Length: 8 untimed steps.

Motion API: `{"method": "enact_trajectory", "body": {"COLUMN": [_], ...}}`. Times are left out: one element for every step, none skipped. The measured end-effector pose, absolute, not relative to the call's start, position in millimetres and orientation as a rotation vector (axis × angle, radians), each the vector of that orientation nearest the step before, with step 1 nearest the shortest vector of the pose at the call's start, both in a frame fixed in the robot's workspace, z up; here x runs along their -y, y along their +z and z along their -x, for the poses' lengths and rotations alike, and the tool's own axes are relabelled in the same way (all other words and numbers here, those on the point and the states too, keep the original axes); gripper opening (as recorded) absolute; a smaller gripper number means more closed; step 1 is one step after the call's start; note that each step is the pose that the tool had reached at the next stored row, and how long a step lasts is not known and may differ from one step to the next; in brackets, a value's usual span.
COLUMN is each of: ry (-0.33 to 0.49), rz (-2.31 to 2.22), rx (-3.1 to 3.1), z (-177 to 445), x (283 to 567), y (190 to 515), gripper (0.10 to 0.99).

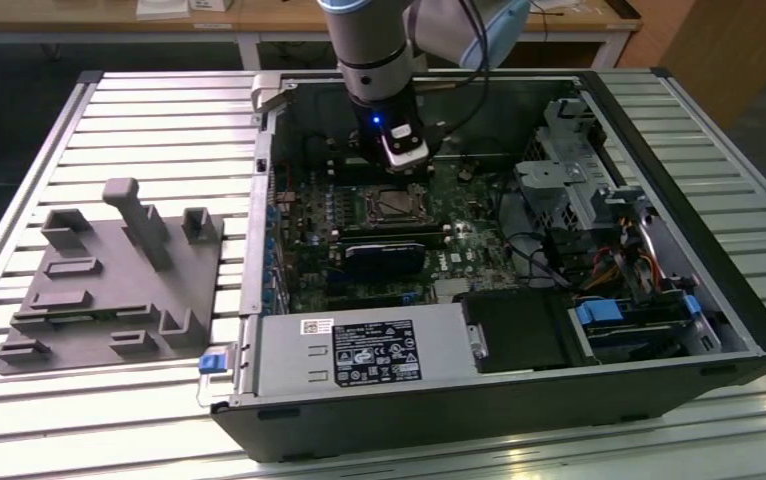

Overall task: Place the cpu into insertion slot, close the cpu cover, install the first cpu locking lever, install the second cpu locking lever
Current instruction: 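Install the first cpu locking lever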

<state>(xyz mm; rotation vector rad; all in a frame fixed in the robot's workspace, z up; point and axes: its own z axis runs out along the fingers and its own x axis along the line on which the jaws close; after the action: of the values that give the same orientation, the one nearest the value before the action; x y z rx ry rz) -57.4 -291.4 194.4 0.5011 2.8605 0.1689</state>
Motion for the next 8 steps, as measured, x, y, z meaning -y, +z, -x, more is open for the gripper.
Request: {"method": "enact_trajectory", "body": {"ry": [0.170,0.170,0.171,0.171,0.171,0.172,0.172,0.174], "rz": [-0.501,-0.501,-0.501,-0.501,-0.501,-0.501,-0.502,-0.502], "rx": [-2.860,-2.861,-2.861,-2.861,-2.861,-2.861,-2.861,-2.861], "z": [57.4,57.4,57.4,57.3,57.3,57.3,57.3,57.3], "x": [291.8,292.3,292.7,293.1,293.3,293.6,293.9,294.2], "y": [194.4,194.4,194.4,194.4,194.4,194.4,194.2,193.9], "gripper": [0.106,0.106,0.106,0.106,0.106,0.106,0.106,0.106]}}
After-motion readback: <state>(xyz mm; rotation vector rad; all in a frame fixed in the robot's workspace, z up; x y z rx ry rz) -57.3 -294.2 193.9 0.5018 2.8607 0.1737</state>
